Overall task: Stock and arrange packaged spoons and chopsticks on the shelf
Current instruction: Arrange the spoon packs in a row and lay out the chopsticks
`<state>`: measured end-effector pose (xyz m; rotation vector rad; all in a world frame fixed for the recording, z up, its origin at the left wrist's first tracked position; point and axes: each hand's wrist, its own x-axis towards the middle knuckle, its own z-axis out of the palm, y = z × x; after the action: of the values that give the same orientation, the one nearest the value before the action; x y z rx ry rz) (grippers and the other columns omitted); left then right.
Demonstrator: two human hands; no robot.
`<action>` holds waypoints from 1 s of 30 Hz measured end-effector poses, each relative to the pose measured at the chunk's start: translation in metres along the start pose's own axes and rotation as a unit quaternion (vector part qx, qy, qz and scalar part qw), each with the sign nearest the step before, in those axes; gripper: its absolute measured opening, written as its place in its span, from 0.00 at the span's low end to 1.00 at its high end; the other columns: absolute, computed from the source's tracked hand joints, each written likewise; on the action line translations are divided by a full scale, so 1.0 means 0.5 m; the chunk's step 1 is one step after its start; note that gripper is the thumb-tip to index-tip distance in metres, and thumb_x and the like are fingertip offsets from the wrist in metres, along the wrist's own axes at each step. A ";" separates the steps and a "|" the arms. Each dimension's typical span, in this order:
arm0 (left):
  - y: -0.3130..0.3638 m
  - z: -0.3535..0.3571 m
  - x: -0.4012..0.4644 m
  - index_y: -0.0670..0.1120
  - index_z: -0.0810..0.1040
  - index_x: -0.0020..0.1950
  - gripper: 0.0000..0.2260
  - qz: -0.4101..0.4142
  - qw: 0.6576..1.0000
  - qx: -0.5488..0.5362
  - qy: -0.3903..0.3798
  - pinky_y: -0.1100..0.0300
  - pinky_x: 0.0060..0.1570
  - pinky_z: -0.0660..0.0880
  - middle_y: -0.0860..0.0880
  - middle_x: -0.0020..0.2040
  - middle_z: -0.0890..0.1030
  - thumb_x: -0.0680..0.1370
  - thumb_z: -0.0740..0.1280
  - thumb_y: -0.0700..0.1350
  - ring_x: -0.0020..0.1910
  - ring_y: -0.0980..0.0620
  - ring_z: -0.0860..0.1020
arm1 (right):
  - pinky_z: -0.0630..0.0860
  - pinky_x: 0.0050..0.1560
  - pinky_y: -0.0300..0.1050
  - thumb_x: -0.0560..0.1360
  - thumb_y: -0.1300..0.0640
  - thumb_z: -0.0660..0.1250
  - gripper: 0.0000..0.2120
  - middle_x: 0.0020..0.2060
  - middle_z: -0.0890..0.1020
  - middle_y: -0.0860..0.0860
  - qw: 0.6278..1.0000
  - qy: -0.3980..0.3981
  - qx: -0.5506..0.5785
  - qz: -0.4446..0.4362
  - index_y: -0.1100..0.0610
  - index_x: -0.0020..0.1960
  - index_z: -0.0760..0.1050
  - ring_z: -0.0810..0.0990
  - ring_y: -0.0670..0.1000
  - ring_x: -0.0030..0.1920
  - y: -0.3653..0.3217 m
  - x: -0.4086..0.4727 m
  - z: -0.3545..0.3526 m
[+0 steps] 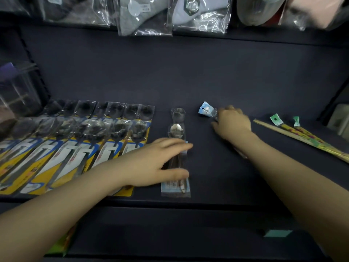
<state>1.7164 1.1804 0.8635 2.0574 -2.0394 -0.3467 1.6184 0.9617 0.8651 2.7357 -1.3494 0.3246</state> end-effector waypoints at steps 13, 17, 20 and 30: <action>0.060 -0.041 0.133 0.45 0.78 0.51 0.08 -0.142 0.861 -0.469 0.135 0.57 0.51 0.77 0.45 0.50 0.82 0.78 0.62 0.45 0.48 0.51 0.80 | 0.67 0.35 0.40 0.71 0.62 0.64 0.06 0.30 0.76 0.51 0.917 0.044 0.392 -0.055 0.56 0.36 0.72 0.74 0.48 0.31 0.055 -0.016 -0.084; 0.078 -0.051 0.155 0.39 0.77 0.55 0.21 -0.214 0.788 -0.575 0.051 0.57 0.50 0.78 0.41 0.53 0.82 0.78 0.57 0.55 0.51 0.47 0.80 | 0.71 0.26 0.38 0.73 0.69 0.62 0.09 0.28 0.74 0.53 0.761 0.058 0.644 -0.051 0.58 0.38 0.68 0.71 0.46 0.24 0.053 -0.038 -0.116; 0.094 -0.036 0.163 0.37 0.75 0.56 0.27 -0.242 0.739 -0.628 0.014 0.56 0.51 0.77 0.39 0.54 0.81 0.76 0.57 0.60 0.53 0.45 0.80 | 0.75 0.30 0.33 0.74 0.70 0.61 0.04 0.36 0.76 0.58 0.683 0.063 0.728 -0.013 0.64 0.48 0.71 0.77 0.43 0.28 0.044 -0.043 -0.111; 0.122 -0.026 0.222 0.44 0.78 0.50 0.12 -0.158 0.586 -0.756 0.244 0.62 0.46 0.77 0.49 0.45 0.85 0.78 0.61 0.51 0.44 0.56 0.83 | 0.80 0.46 0.38 0.75 0.66 0.64 0.10 0.35 0.81 0.49 0.562 -0.092 0.822 0.017 0.55 0.37 0.76 0.80 0.45 0.38 0.034 -0.108 -0.083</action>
<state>1.6638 1.0687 0.8943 1.0175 -0.3944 -0.9652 1.5667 0.9997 0.8934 3.9378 -1.3159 2.5054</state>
